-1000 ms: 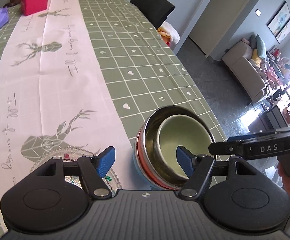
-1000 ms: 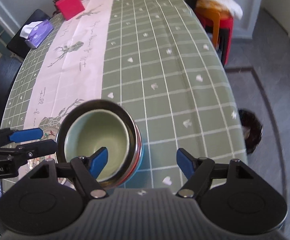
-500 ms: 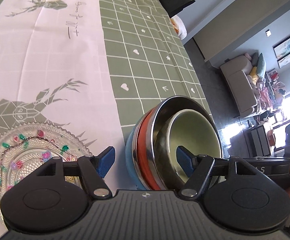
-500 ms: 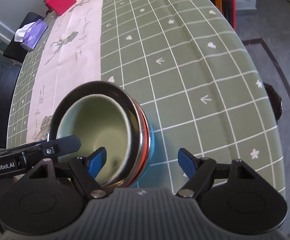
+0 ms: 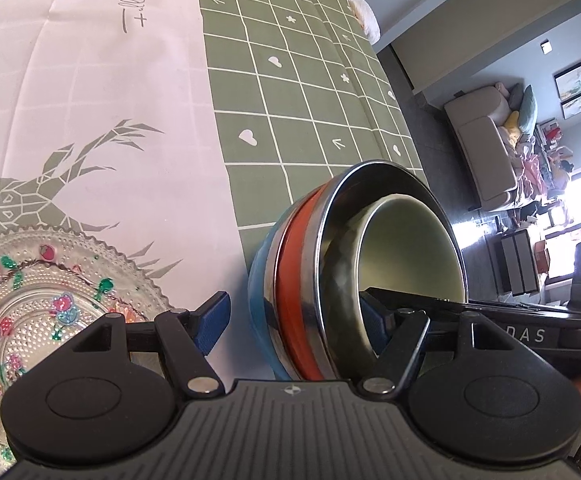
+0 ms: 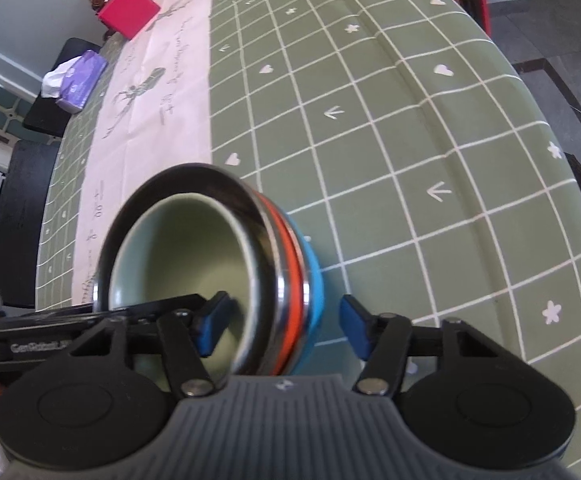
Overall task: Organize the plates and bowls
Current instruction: 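Lift the bowl stack with both tools and carry it over the glass plate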
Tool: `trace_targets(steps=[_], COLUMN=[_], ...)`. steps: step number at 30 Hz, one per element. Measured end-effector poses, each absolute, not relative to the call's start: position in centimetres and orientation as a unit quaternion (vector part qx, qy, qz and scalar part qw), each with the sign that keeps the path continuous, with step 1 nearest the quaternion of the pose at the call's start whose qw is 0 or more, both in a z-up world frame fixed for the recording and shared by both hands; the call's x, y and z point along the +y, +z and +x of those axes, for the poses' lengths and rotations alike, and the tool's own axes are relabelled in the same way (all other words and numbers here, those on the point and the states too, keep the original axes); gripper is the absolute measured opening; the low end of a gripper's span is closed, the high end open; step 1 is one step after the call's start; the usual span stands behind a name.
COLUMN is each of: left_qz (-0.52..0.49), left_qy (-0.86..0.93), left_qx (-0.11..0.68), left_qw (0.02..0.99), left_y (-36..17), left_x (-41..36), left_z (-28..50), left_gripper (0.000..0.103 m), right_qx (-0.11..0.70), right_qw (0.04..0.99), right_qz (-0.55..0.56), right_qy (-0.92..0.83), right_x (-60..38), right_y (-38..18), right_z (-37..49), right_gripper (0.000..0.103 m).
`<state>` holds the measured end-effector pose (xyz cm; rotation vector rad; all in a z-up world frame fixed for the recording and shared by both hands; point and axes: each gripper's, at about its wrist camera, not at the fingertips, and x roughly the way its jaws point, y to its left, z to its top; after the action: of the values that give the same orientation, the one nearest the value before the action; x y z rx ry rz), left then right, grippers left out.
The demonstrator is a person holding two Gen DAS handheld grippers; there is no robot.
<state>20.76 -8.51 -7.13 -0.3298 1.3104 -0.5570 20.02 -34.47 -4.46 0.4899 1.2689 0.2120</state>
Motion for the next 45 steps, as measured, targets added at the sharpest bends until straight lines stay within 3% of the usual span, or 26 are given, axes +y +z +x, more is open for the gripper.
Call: trace_targets(steps=[9, 11, 13, 20, 22, 28, 32, 45], left_qz=[-0.162, -0.168, -0.183, -0.183, -0.192, -0.189, -0.191, -0.19], left_qy=[-0.27, -0.272, -0.277, -0.267, -0.265, -0.267, -0.261, -0.253], left_qx=[0.604, 0.605, 0.609, 0.612, 0.613, 0.608, 0.61, 0.613], left_qw=[0.732, 0.729, 0.721, 0.722, 0.72, 0.723, 0.723, 0.723], left_y=[-7.9, -7.9, -7.9, -7.8, -8.2, -8.0, -8.0, -7.9], left_x=[-8.4, -8.3, -8.2, -8.5, -8.4, -8.9, -9.0, -10.6], left_z=[21.0, 21.0, 21.1, 21.0, 21.1, 20.9, 20.9, 20.7], left_gripper=[0.082, 0.079, 0.067, 0.068, 0.075, 0.074, 0.074, 0.075], right_qx=[0.582, 0.582, 0.583, 0.583, 0.582, 0.581, 0.58, 0.578], right_qw=[0.763, 0.76, 0.758, 0.758, 0.759, 0.761, 0.76, 0.758], right_qz=[0.262, 0.27, 0.274, 0.275, 0.277, 0.274, 0.276, 0.29], right_qy=[0.103, 0.103, 0.102, 0.098, 0.096, 0.091, 0.098, 0.082], right_x=[-35.6, -35.8, -35.8, -35.9, -36.1, -36.4, -36.4, -37.9], right_y=[-5.1, -5.3, -5.3, -5.2, -5.3, -5.1, -4.9, -5.1], right_z=[20.0, 20.0, 19.9, 19.9, 19.9, 19.7, 19.6, 18.9], right_gripper=[0.048, 0.048, 0.048, 0.047, 0.048, 0.048, 0.041, 0.044])
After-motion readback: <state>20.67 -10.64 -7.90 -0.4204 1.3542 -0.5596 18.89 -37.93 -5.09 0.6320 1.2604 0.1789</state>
